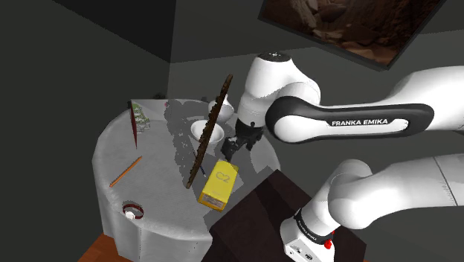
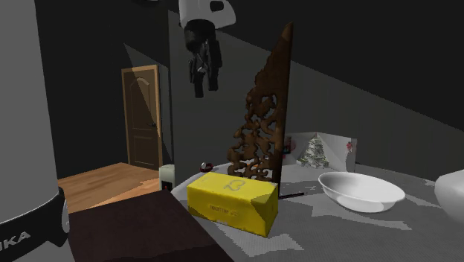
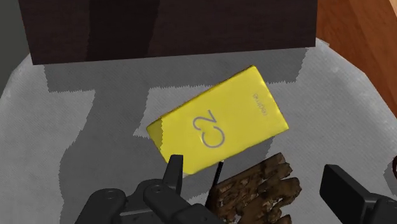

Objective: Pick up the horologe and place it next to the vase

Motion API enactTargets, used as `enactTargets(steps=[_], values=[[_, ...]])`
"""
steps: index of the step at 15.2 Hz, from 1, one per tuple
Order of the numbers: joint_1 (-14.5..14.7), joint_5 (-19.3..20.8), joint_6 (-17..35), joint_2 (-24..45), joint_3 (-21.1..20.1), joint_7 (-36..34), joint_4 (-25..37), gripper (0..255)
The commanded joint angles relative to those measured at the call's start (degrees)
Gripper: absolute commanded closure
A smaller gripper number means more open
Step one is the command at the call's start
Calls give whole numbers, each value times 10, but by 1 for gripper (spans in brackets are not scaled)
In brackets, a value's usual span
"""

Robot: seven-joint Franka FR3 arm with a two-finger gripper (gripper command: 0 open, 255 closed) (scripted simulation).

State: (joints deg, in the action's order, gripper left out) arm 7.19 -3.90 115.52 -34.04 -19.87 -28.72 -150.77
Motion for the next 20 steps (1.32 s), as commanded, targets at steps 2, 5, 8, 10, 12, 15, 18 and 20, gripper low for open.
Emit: enactTargets(steps=[2,5,8,10,12,15,18,20], values=[[-1,7,60,54,-41,-44,4,0],[-10,29,114,115,-86,-97,19,0],[-27,74,160,184,-133,-163,42,0],[-41,120,185,235,-162,-216,63,0],[-53,181,201,291,-188,-279,88,0],[-52,292,207,383,-206,-382,136,0],[-18,393,195,472,-190,-471,192,0],[15,446,183,526,-172,-516,233,0]])
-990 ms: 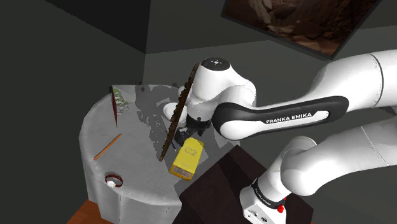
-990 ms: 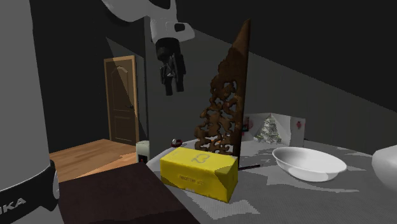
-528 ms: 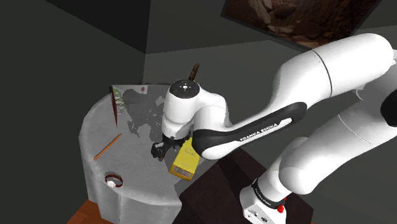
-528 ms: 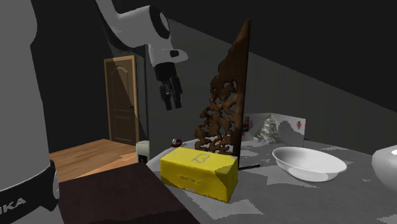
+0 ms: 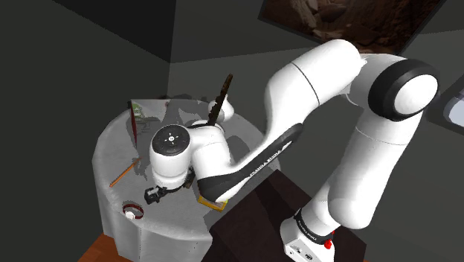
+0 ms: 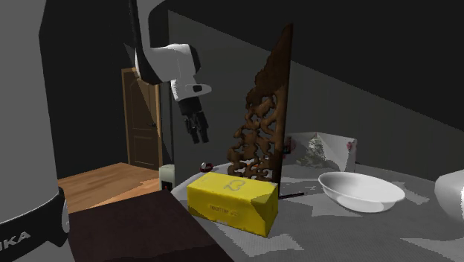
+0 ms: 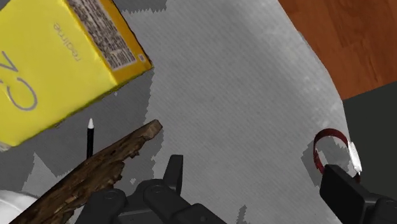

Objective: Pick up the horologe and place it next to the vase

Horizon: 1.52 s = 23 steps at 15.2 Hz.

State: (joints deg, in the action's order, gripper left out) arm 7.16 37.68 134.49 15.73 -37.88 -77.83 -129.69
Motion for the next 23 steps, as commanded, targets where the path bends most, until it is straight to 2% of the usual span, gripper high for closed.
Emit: enactTargets(steps=[1,5,10,18,23], values=[[31,52,-13,54,18,-43,43,0],[96,121,-39,150,55,-98,133,0],[171,175,-72,263,95,-130,258,0],[178,205,-46,309,121,-142,281,0],[178,205,-46,309,121,-142,281,0]])
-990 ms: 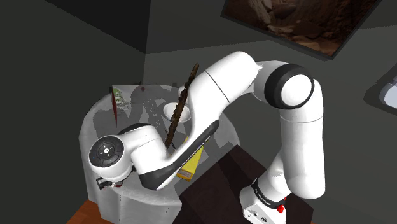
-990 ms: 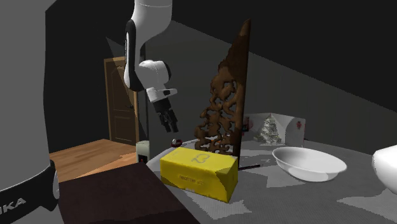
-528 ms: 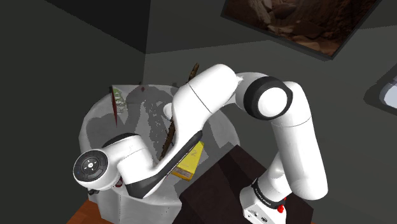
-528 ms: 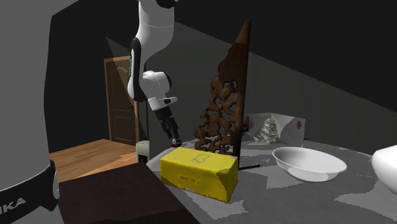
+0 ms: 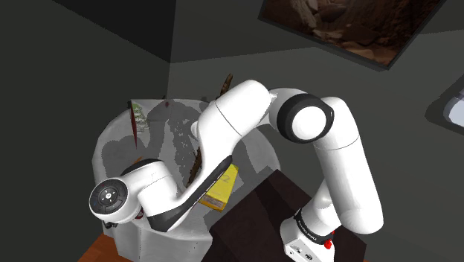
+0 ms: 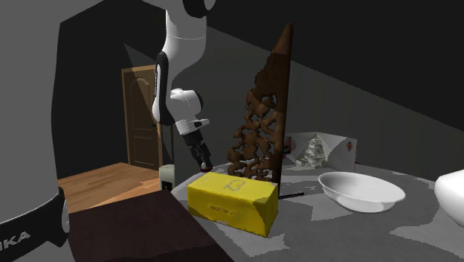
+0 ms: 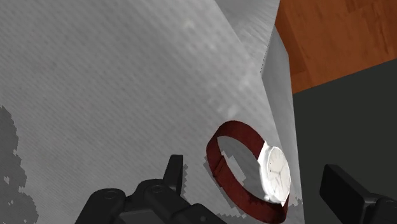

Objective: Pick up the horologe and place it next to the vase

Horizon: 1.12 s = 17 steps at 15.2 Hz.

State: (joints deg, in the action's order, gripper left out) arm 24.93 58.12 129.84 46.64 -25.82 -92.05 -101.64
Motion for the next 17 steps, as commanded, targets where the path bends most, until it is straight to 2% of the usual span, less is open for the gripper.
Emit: enactTargets(steps=[1,3,4,12,17], values=[[0,0,0,0,0,0,0,0],[0,0,0,0,0,0,0,0],[0,0,0,0,0,0,0,255],[2,0,0,3,1,0,4,255],[-8,-14,-11,-25,-11,12,-11,255]])
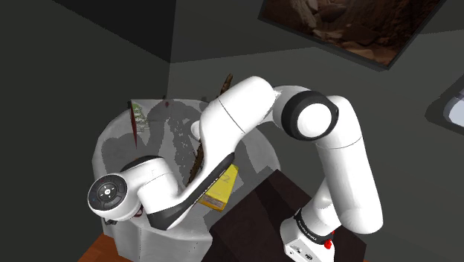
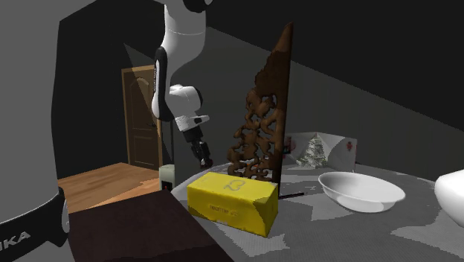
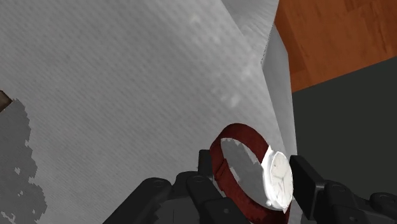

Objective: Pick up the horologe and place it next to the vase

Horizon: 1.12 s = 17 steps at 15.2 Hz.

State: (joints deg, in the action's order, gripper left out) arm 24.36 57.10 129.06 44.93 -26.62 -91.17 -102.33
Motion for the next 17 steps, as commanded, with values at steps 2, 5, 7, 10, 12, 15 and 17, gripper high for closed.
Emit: enactTargets(steps=[2,5,7,10,12,15,17], values=[[-7,-12,-9,-20,-9,10,-9,255],[-13,-24,-18,-38,-18,20,-15,255],[-17,-32,-24,-50,-23,27,-19,255],[-23,-44,-33,-67,-32,38,-23,255],[-27,-52,-40,-78,-37,45,-26,255],[-33,-65,-50,-95,-46,56,-28,255],[-37,-73,-56,-106,-51,64,-29,255]])
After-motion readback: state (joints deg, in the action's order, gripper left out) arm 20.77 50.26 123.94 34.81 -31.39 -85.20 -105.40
